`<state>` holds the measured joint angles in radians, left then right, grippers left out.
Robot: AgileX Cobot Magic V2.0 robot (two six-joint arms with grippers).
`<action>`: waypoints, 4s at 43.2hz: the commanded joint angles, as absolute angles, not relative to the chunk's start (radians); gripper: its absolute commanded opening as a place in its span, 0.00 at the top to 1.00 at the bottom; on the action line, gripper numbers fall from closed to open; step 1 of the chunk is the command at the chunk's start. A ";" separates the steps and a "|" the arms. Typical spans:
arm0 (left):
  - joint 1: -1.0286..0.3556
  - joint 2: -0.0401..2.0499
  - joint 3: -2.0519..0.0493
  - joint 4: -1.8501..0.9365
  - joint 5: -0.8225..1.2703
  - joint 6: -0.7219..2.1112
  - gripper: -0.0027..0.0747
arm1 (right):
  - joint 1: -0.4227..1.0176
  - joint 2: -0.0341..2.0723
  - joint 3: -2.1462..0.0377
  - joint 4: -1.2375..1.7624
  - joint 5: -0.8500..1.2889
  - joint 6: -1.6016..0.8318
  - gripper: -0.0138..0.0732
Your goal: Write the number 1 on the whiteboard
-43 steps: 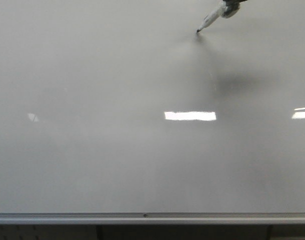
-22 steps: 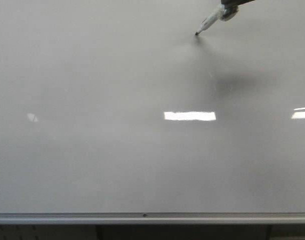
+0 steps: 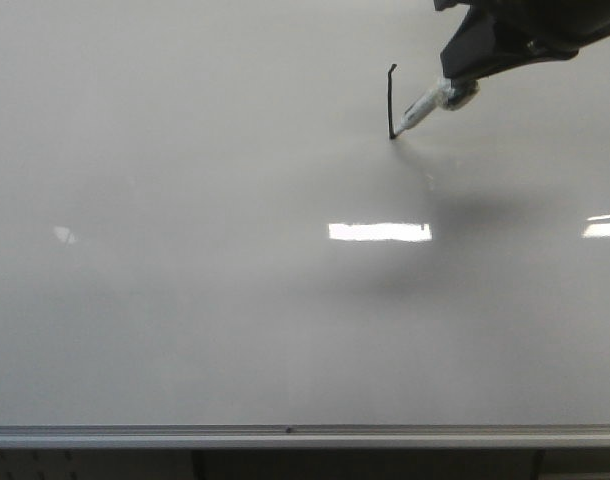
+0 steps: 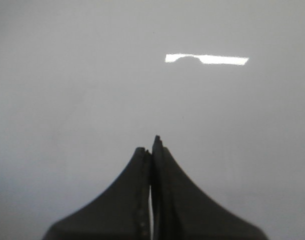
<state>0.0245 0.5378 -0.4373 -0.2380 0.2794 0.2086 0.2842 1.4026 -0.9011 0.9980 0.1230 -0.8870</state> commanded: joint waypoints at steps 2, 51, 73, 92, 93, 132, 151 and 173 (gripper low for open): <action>0.025 0.537 -0.466 -0.244 0.213 0.203 0.99 | 0.279 1.377 -0.892 1.005 0.071 -0.902 0.97; -0.329 0.845 -0.851 -0.598 0.664 0.651 0.14 | 0.280 1.158 -1.206 0.955 1.104 -0.812 0.97; -0.784 1.139 -1.068 -0.631 0.797 0.727 0.14 | 0.282 1.158 -1.206 1.010 1.258 -0.846 0.97; -0.803 1.250 -1.167 -0.631 0.796 0.735 0.41 | 0.282 1.157 -1.206 1.017 1.290 -0.854 0.97; -0.803 1.250 -1.167 -0.631 0.796 0.737 0.44 | 0.282 1.157 -1.206 1.017 1.291 -0.853 0.97; -0.609 1.250 -1.127 -0.585 0.775 0.730 0.99 | 0.218 1.043 -1.207 0.897 1.076 -0.769 0.60; -0.254 1.250 -1.081 -0.580 0.771 0.694 0.99 | 0.179 0.883 -1.089 0.838 1.002 -0.701 0.48; 0.137 1.201 -0.835 -0.545 0.571 0.565 0.99 | 0.179 0.577 -0.663 0.658 0.569 -0.552 0.99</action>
